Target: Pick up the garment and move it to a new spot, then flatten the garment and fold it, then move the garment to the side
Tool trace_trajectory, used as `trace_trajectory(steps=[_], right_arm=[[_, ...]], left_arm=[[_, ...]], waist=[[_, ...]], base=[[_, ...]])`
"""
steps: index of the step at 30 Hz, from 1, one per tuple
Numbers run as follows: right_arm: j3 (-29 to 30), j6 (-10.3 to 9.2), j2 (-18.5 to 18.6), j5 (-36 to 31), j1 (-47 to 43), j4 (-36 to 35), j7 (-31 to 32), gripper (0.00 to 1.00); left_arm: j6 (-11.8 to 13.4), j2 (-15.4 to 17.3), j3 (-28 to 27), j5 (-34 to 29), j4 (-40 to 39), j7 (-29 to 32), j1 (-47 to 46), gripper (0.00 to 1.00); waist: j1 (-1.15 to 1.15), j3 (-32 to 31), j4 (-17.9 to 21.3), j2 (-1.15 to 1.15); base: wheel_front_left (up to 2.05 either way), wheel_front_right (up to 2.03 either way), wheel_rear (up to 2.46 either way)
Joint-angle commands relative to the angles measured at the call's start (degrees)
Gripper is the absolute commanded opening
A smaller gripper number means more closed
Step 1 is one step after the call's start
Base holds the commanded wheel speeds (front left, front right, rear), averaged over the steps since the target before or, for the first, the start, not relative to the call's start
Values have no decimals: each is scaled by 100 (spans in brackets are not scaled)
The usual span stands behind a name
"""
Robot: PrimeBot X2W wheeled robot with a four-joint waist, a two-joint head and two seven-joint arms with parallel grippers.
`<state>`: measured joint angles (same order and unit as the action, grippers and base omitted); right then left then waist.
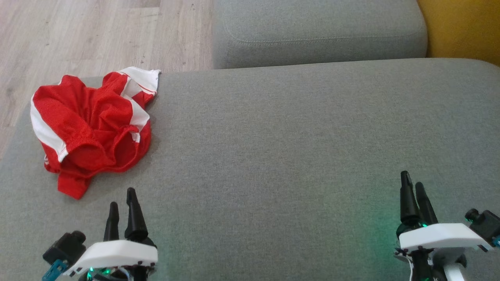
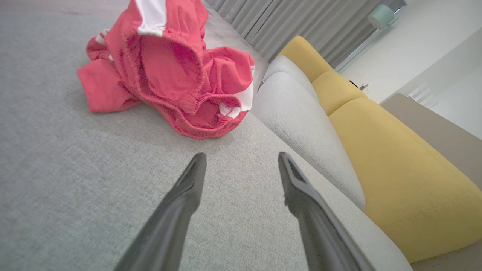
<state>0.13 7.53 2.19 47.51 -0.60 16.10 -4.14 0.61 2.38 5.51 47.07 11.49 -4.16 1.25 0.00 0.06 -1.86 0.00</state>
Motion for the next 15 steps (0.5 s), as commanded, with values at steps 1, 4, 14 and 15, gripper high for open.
trace_trajectory(steps=[1, 4, 14, 15], right_arm=[[-102, -2, 40, -134, 248, -231, -64, 100], [-141, -2, 42, -354, 258, -261, -114, 100], [-271, -3, 46, -1082, 281, -304, -284, 100], [-282, -3, 47, -1150, 281, -310, -300, 100]], left_arm=[[36, 32, -70, -138, -233, -55, -200, 100], [85, 33, -24, -369, -275, -106, -201, 100], [226, 44, 145, -1172, -419, -276, -221, 100], [237, 46, 165, -1247, -432, -293, -222, 100]], waist=[[0, 2, 0, 0], [0, 10, -6, 0], [0, 31, -26, 0], [0, 31, -28, 0]], base=[[0, 0, 0], [0, 0, 0], [0, 0, 0], [0, 0, 0]])
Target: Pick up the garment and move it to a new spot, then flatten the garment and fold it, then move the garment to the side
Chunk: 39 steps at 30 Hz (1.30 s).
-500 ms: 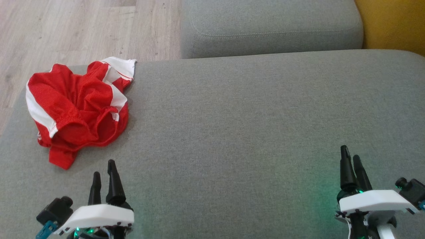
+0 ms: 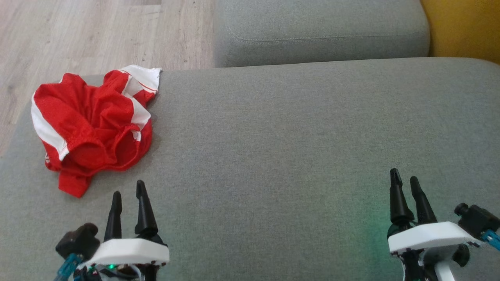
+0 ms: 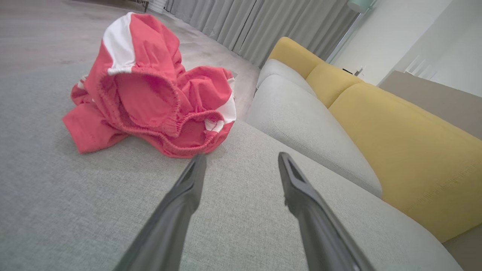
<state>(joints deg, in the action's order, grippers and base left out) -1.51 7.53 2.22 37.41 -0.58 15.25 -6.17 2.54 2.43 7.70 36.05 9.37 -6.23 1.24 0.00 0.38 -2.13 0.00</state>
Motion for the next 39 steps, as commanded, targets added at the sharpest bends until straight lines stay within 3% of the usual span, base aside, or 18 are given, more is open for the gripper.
trace_trajectory(steps=[1, 24, 39], right_arm=[[-125, -3, 44, -206, 280, -231, -114, 100], [-332, -4, 55, -1906, 303, -147, -519, 100], [-134, -4, 62, -3133, 286, 396, -773, 100]], left_arm=[[55, 42, -37, -218, -232, -102, -222, 100], [292, 69, 269, -1953, -312, -510, -206, 100], [419, 63, 389, -2924, -173, -766, -99, 100]], waist=[[0, 0, -4, 0], [0, -59, -63, 0], [0, -112, -100, 0]], base=[[0, 0, 0], [0, 0, 0], [0, 0, 0]])
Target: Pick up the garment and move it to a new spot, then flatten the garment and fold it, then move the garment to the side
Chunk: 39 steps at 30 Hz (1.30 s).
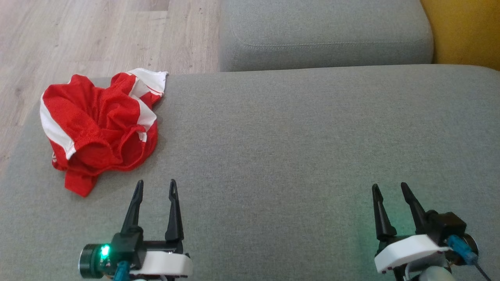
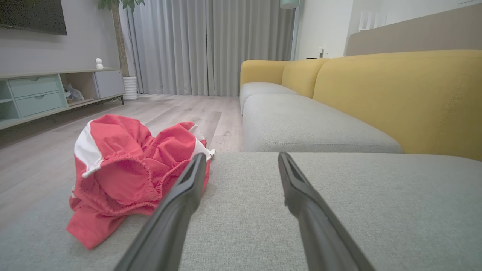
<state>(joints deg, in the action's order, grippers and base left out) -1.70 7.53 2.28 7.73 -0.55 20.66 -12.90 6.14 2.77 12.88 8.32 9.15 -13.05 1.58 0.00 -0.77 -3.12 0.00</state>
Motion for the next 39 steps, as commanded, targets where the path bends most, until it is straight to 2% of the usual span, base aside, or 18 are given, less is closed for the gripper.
trace_trajectory(steps=[1, 8, 27, 33, 39], right_arm=[[-109, -4, 57, -247, 289, -119, -116, 100], [-190, -4, 60, -529, 305, -121, -209, 100], [-209, -4, 60, -538, 314, -216, -210, 100], [-368, -4, 60, -421, 304, -460, -210, 100], [-515, -4, 60, -298, 286, -723, -210, 100]], left_arm=[[62, 29, -121, -218, -134, -102, -133, 100], [124, 25, -98, -619, -45, -195, -138, 100], [174, 13, -181, -539, 156, -195, -180, 100], [183, 12, -220, -460, 229, -195, -225, 100], [213, 11, -292, -332, 235, -195, -267, 100]], waist=[[0, 3, -1, 0], [0, 13, -1, 0], [0, 81, 39, 0], [0, 116, -171, 0], [0, 159, -587, 0]], base=[[0, 0, 0], [0, 0, 0], [0, 0, 0], [0, 0, 0], [0, 0, 0]])
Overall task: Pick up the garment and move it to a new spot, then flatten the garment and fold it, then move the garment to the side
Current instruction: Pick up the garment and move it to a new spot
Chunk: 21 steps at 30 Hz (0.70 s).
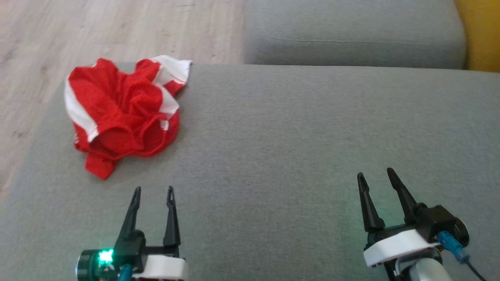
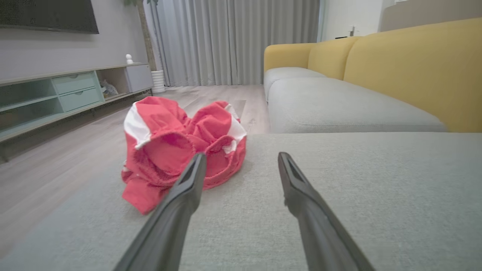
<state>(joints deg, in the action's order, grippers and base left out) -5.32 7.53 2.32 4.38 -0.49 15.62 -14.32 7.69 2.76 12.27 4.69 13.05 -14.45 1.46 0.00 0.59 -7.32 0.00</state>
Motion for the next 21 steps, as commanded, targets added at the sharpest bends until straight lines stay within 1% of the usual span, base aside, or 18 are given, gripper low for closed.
trace_trajectory(steps=[1, 8, 12, 13, 16, 19, 21], right_arm=[[-174, -4, 55, 50, 276, -254, -68, 100], [-285, -4, 55, 99, 240, -374, -68, 100], [-266, -4, 55, 71, 207, -368, -68, 100], [-266, -4, 55, 71, 207, -368, -68, 100], [-221, -4, 55, 23, 178, -340, -68, 100], [-160, -4, 55, -68, 140, -324, -68, 100], [-161, -4, 55, -198, 160, -319, -68, 100]], left_arm=[[66, 12, -252, 48, -156, -55, -257, 100], [145, 12, -373, 166, -128, -55, -201, 100], [162, 12, -424, 226, -113, -55, -197, 100], [162, 12, -424, 226, -113, -55, -197, 100], [233, 12, -457, 164, -131, -55, -235, 100], [275, 12, -427, 217, -139, -55, -319, 100], [335, 12, -369, 43, -174, -55, -434, 100]], waist=[[0, 29, -245, 0], [0, 26, -794, 0], [0, 10, -1116, 0], [0, 10, -1116, 0], [0, 27, -1352, 0], [0, 146, -1584, 0], [0, 291, -1691, 0]], base=[[0, 0, 0], [0, 0, 0], [0, 0, 0], [0, 0, 0], [0, 0, 0], [0, 0, 0], [0, 0, 0]])
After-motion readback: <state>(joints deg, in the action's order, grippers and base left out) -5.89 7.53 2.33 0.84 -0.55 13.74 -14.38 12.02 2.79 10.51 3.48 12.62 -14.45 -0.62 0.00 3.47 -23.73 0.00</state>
